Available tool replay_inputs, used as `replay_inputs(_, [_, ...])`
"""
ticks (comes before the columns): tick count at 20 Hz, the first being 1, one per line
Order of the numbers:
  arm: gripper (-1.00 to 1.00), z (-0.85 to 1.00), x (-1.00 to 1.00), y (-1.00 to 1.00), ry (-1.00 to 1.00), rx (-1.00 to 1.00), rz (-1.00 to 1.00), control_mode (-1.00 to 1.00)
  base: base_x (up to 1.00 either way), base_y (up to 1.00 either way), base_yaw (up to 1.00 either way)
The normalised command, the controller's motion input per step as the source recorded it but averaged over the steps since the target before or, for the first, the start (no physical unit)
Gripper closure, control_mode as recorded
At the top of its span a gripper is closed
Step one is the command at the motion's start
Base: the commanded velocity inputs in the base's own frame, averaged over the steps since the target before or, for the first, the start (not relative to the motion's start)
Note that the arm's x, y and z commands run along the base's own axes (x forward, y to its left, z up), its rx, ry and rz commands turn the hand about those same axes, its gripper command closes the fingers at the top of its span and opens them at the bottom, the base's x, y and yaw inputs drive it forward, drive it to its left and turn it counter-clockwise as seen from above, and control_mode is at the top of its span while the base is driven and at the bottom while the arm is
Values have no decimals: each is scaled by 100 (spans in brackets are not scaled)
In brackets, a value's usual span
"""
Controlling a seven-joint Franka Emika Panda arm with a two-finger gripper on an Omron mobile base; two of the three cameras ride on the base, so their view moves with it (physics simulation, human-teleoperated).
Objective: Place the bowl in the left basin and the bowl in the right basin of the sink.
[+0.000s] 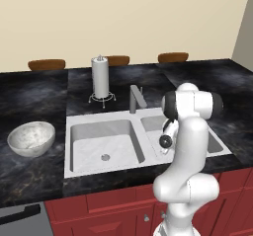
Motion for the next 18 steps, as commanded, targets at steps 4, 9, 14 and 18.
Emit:
replay_inputs(4, [100,-1,19,-52,0,16,0,-100,0,0,0])
replay_inputs(9, [100,-19,39,-19,2,22,0,-100,0,0,0])
replay_inputs(14, [100,0,22,0,1,14,0,-100,0,0,0])
replay_inputs(18, [-100,51,0,16,0,7,0,-100,0,0,0])
